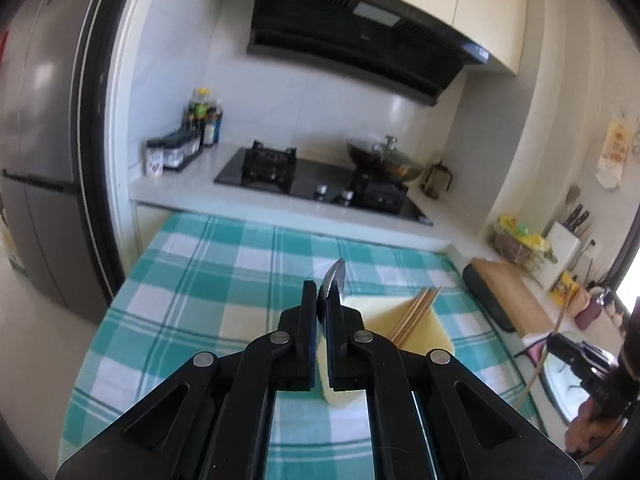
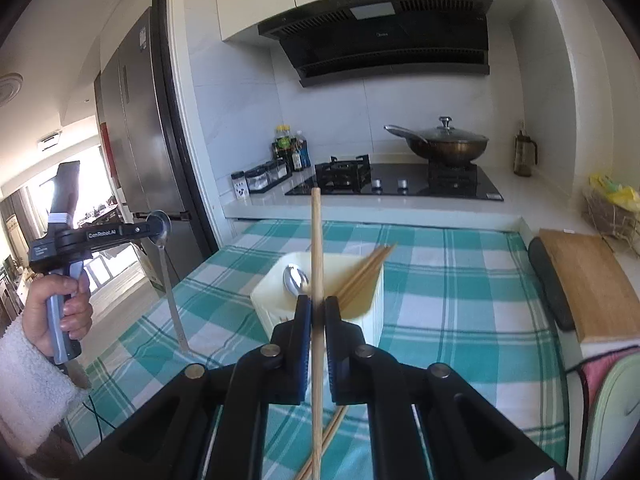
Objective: Organize utensils
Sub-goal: 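Carry the spoon with the left tool toward the holder while the right tool holds its chopstick over it, then open the left tool to drop the spoon into the holder while the right tool releases its chopstick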
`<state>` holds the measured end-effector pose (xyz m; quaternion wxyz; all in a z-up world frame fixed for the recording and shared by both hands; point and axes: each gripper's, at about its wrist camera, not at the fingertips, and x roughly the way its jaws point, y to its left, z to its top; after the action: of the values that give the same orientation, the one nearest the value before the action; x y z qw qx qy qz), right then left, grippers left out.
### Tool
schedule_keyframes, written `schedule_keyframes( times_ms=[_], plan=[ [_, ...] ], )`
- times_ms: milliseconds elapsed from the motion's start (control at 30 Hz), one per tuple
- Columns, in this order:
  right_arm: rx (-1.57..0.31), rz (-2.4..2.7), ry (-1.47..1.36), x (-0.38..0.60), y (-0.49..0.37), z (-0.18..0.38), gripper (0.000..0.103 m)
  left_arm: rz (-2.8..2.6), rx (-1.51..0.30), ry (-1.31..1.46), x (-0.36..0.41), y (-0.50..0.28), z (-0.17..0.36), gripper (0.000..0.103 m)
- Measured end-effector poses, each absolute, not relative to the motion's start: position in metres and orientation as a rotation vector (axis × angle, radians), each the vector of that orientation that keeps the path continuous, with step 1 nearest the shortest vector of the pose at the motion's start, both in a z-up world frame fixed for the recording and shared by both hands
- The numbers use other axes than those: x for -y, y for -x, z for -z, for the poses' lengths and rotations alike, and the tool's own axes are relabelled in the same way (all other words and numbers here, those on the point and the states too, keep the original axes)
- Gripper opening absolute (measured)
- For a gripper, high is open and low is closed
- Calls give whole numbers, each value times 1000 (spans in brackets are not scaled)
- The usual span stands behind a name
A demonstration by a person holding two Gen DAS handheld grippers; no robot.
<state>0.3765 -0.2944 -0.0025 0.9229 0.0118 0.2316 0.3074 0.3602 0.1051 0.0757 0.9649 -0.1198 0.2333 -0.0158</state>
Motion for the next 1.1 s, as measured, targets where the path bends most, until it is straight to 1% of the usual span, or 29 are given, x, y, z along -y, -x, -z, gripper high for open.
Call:
schedule_keyframes(
  times_ms=[133, 233, 300, 433, 633, 767, 833, 867, 900, 933, 967, 1000, 1033, 1067, 1100],
  plan=[
    [-378, -625, -57, 281, -409, -34, 7, -9, -375, 183, -92, -388, -107, 1],
    [-271, -600, -78, 269, -432, -53, 7, -42, -347, 130, -74, -415, -107, 1],
    [-240, -576, -90, 260, -449, -55, 7, -56, -358, 89, -60, -435, -97, 1],
    [-280, -519, -86, 242, -486, -38, 7, -77, -410, 35, -40, -466, -70, 1],
    [-323, -494, -21, 225, -520, -4, 7, -100, -481, 23, -31, -494, -32, 1],
    [-468, -528, -59, 224, -538, 24, 7, -74, -565, 11, -29, -502, -9, 3],
    [-553, -549, -54, 223, -542, 35, 8, -72, -630, 26, -31, -507, 1, 8],
    [-595, -541, -41, 222, -544, 39, 10, -66, -665, 46, -34, -508, 5, 15],
    [-631, -541, -35, 223, -544, 42, 11, -60, -690, 70, -38, -507, 7, 29],
    [-652, -542, -31, 225, -543, 42, 15, -53, -690, 90, -41, -503, 7, 35],
    [-662, -546, -30, 227, -540, 41, 27, -52, -679, 101, -43, -496, 4, 47],
    [-657, -554, -35, 232, -534, 37, 38, -53, -670, 104, -46, -488, -1, 56],
    [-644, -558, -38, 238, -527, 32, 42, -49, -664, 106, -49, -480, -6, 58],
    [-628, -554, -35, 243, -519, 25, 43, -36, -665, 107, -51, -471, -13, 61],
    [-620, -553, -31, 250, -513, 18, 43, -17, -668, 103, -54, -461, -19, 62]
  ],
)
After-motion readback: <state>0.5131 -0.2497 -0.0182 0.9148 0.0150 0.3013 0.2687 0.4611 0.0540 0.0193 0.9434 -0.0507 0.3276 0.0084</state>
